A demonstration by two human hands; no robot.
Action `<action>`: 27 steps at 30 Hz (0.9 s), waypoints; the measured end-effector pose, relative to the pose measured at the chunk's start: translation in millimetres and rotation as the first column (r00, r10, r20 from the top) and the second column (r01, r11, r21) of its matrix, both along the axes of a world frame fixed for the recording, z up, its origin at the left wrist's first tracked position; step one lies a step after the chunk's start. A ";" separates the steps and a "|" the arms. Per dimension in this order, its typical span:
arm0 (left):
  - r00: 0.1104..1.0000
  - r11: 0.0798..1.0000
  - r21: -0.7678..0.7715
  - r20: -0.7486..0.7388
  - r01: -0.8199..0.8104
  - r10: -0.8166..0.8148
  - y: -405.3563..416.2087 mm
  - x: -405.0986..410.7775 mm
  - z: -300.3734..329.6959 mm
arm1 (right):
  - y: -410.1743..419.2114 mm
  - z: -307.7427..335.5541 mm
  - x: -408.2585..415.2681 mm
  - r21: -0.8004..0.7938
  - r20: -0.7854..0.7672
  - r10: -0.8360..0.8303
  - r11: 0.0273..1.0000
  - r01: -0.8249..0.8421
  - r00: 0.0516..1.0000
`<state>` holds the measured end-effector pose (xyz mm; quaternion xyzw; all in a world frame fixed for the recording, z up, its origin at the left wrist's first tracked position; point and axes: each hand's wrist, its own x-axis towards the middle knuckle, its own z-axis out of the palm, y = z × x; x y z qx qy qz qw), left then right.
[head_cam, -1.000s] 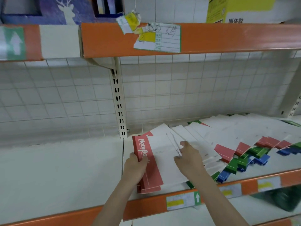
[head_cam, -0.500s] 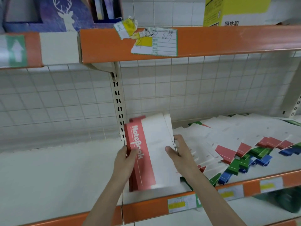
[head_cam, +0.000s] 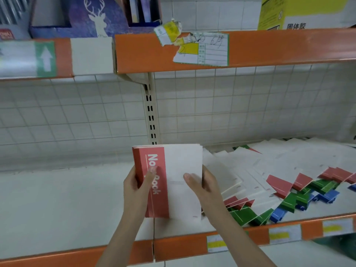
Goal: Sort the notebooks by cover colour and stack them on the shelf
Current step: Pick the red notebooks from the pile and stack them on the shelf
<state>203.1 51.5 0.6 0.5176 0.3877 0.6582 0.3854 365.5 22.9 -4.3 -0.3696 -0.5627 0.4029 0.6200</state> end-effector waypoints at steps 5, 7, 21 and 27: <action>0.999 1.000 -0.018 0.048 0.003 -0.002 -0.6 -0.7 2.5 | 1.9 9.6 -9.1 -0.080 -0.020 0.000 0.997 -0.002 1.000; 0.998 0.997 -0.071 0.059 0.027 -0.023 0.4 0.4 -2.3 | 3.4 7.0 -13.1 -0.094 -0.005 -0.021 0.995 0.020 1.000; 0.990 0.990 -0.135 -0.126 0.044 -0.061 -2.3 0.2 -29.1 | 3.3 -21.8 -6.3 -0.128 0.254 -0.069 0.986 0.104 0.965; 0.964 0.986 -0.124 -0.230 0.111 -0.137 12.0 29.5 0.0 | 0.1 5.3 25.8 -0.215 0.175 -0.103 0.966 0.140 0.979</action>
